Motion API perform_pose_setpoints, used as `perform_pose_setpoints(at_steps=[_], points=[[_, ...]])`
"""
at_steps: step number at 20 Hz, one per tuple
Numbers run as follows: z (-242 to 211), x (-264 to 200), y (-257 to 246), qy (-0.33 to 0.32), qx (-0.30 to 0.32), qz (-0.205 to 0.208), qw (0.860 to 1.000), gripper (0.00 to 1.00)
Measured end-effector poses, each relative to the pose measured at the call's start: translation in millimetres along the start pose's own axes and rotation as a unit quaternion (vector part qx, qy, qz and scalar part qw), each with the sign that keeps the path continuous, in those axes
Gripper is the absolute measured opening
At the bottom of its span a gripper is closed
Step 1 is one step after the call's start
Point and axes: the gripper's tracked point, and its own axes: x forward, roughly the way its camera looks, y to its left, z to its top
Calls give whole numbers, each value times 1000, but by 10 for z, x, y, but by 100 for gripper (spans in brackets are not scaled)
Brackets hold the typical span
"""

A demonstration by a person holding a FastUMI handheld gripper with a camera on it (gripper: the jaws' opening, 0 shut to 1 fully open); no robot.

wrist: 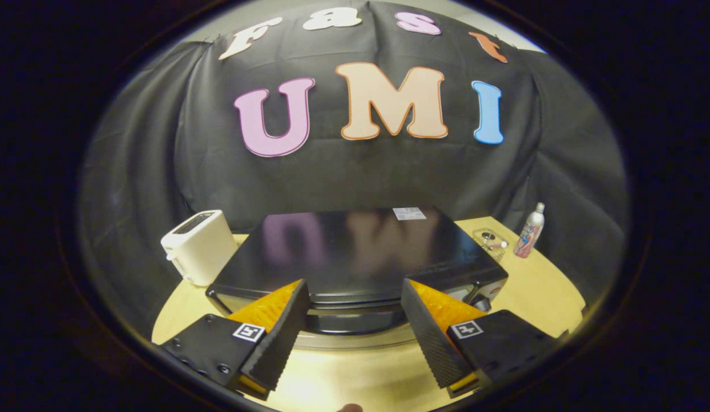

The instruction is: Open the toaster oven, put the food inside, and close the toaster oven door.

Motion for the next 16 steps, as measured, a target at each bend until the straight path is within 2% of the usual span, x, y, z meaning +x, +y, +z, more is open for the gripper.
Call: perform_pose_setpoints(at_steps=[7,16], points=[[-131,-304,-55,-9,8,1,1000,100],[-768,-809,-189,53,4,-21,998,100]])
